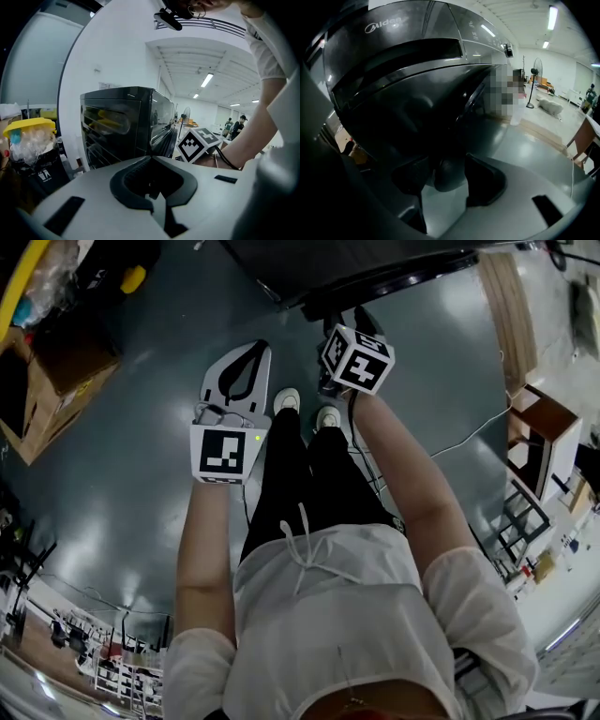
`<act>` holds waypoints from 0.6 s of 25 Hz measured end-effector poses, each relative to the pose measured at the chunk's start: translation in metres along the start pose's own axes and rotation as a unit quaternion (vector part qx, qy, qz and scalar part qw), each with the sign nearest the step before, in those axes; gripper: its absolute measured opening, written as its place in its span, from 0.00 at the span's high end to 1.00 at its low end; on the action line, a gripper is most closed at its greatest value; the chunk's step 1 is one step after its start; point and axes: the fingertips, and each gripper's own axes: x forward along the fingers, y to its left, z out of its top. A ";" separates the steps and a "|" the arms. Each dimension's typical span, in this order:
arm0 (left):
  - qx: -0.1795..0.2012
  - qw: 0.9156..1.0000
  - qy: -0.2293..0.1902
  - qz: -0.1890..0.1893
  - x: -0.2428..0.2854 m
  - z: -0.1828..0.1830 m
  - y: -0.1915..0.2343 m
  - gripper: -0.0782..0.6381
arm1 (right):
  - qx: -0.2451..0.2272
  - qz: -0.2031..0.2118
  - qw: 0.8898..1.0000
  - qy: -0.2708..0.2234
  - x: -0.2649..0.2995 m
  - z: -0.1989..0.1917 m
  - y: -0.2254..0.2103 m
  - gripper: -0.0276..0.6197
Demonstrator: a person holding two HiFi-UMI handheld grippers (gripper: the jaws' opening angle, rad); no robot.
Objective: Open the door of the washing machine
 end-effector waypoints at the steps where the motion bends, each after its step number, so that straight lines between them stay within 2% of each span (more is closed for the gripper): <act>1: 0.000 1.000 -0.002 0.000 0.002 0.001 0.000 0.86 | -0.002 -0.004 1.000 0.001 0.001 0.000 0.000 0.61; 4: 0.002 0.999 -0.033 0.003 0.008 0.010 0.002 0.86 | 0.000 -0.008 1.000 0.001 0.000 0.001 -0.001 0.61; 10: 0.003 1.000 -0.011 -0.006 0.006 0.010 -0.003 0.86 | 0.005 -0.001 1.000 0.014 0.000 -0.003 -0.001 0.63; 13: 0.022 0.999 -0.029 -0.007 0.004 0.013 -0.001 0.86 | 0.012 -0.002 1.000 0.019 0.000 -0.005 -0.001 0.64; 15: 0.021 1.000 -0.019 -0.007 0.002 0.011 -0.001 0.86 | 0.019 0.000 1.000 0.022 0.000 -0.005 0.000 0.65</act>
